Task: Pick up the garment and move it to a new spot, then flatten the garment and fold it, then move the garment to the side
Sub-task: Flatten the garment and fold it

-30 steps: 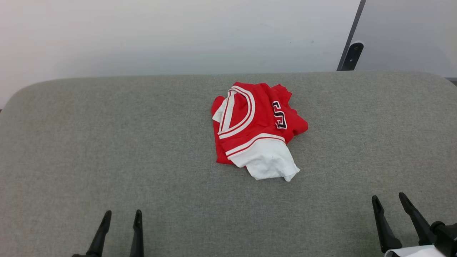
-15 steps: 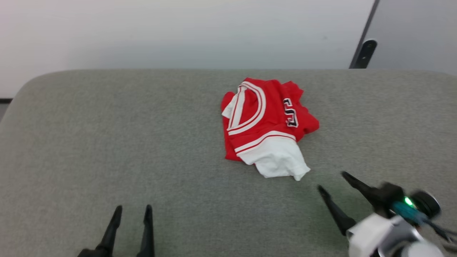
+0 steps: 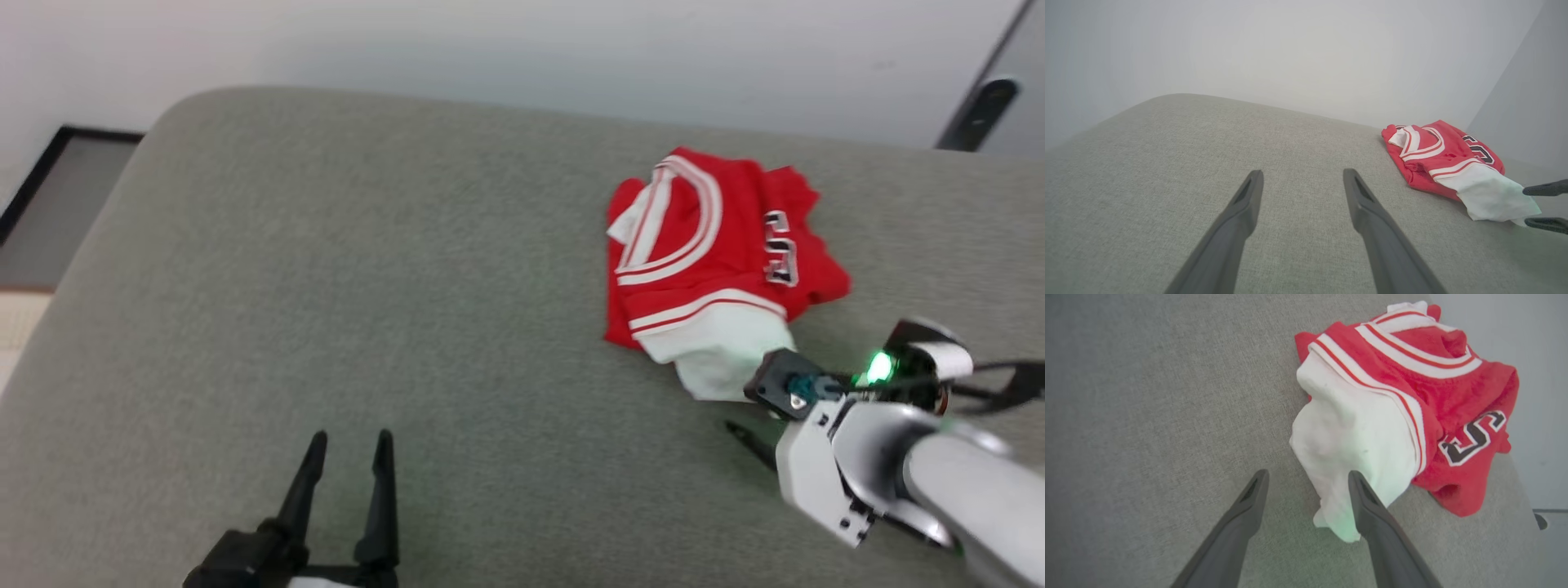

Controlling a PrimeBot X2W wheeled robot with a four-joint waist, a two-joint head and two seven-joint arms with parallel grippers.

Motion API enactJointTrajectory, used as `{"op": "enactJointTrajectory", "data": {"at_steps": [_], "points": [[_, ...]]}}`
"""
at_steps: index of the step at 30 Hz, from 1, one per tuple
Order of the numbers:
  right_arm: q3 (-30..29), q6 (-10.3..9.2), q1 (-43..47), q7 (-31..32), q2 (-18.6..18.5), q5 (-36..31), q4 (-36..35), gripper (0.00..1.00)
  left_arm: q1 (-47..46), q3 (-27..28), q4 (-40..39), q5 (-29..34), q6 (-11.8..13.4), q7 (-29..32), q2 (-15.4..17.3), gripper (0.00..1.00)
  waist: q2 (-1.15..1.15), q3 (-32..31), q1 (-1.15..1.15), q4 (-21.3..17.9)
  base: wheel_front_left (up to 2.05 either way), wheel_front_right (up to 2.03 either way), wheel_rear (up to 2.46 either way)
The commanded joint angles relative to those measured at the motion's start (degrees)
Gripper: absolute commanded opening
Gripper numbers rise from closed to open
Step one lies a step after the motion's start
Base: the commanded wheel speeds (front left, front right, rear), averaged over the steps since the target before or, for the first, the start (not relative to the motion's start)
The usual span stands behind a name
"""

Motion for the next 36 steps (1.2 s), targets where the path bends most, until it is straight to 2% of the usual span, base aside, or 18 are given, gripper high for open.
{"op": "enactJointTrajectory", "data": {"at_steps": [1, 7, 11, 12, 13, 14, 17, 22, 29, 30, 31, 32, 33, 36], "points": [[3.30, -0.08, -3.43, 0.47, -0.85, 0.63, 1.67, 1.00, -1.37, -0.89, -0.27, -0.83, 0.45, -0.02, -0.10, 1.00, 0.00, 3.46, 0.00, 3.56, 0.00, 0.00, 0.00], [12.73, -0.08, -11.31, 0.69, -1.74, 2.48, 8.57, 1.00, -3.79, -3.30, -0.07, -3.02, 1.62, -0.02, -0.08, 1.00, 0.00, 7.29, 0.00, 5.80, 0.00, 0.00, 0.00], [16.13, -0.09, -13.21, 1.51, -1.43, 2.49, 11.10, 1.00, -4.95, -4.10, 0.26, -4.00, 2.10, -0.02, -0.08, 1.00, 0.00, 8.88, 0.00, 6.43, 0.00, 0.00, 0.00], [16.51, -0.09, -13.30, 1.86, -1.27, 2.72, 11.28, 0.50, -5.21, -4.22, 0.37, -4.16, 2.11, -0.02, -0.08, 1.00, 0.00, 9.01, 0.00, 6.51, 0.00, 0.00, 0.00], [16.72, -0.09, -13.40, 1.84, -1.10, 2.70, 11.32, 0.29, -5.35, -4.21, 0.44, -4.29, 2.13, -0.02, -0.09, 1.00, 0.00, 9.12, 0.00, 6.47, 0.00, 0.00, 0.00], [16.83, -0.10, -13.18, 1.70, -0.91, 2.34, 11.23, 0.00, -5.50, -4.15, 0.56, -4.35, 2.23, -0.02, -0.08, 1.00, 0.00, 9.18, 0.00, 6.38, 0.00, 0.00, 0.00], [16.90, -0.10, -12.55, 0.90, -0.67, 1.49, 10.82, 0.00, -5.90, -3.71, 0.80, -4.58, 2.37, -0.02, -0.08, 1.00, 0.00, 8.83, 0.00, 5.65, 0.00, 0.00, 0.00], [14.96, -0.08, -14.67, -6.08, -0.51, 7.17, 11.67, 0.00, -5.65, -2.53, 0.78, -3.80, 1.82, -0.02, -0.05, 1.00, 0.00, 7.46, 0.00, 3.16, 0.00, 0.00, 0.00], [1.70, -0.09, -12.30, -15.72, -1.48, 15.88, 12.22, 0.00, -4.54, -0.53, 0.85, -2.02, 0.55, -0.02, -0.06, 1.00, 0.00, 5.93, 0.00, -1.93, 0.00, 0.00, 0.00], [1.70, -0.09, -12.30, -15.72, -1.48, 15.88, 12.22, 0.00, -4.54, -0.53, 0.85, -2.02, 0.55, -0.02, -0.06, 1.00, 0.00, 5.93, 0.00, -1.93, 0.00, 0.00, 0.00], [-4.20, -0.09, -10.55, -17.89, -1.43, 18.68, 13.50, 0.00, -4.41, -0.04, 0.86, -1.62, 0.30, -0.02, -0.06, 1.00, 0.00, 5.75, 0.00, -3.36, 0.00, 0.00, 0.00], [-6.87, -0.08, -9.56, -18.65, -1.46, 20.08, 14.20, 0.00, -4.42, 0.08, 0.87, -1.57, 0.05, -0.02, -0.06, 1.00, 0.00, 5.71, 0.00, -3.96, 0.00, 0.00, 0.00], [-6.87, -0.08, -9.56, -18.65, -1.46, 20.08, 14.20, 0.00, -4.42, 0.08, 0.87, -1.57, 0.05, -0.02, -0.06, 1.00, 0.00, 5.71, 0.00, -3.96, 0.00, 0.00, 0.00], [-16.32, -0.08, -6.72, -21.27, -1.75, 23.94, 18.43, 0.00, -4.38, 0.27, 1.01, -0.93, -0.51, -0.02, -0.06, 1.00, 0.00, 5.75, 0.00, -5.53, 0.00, 0.00, 0.00]]}}
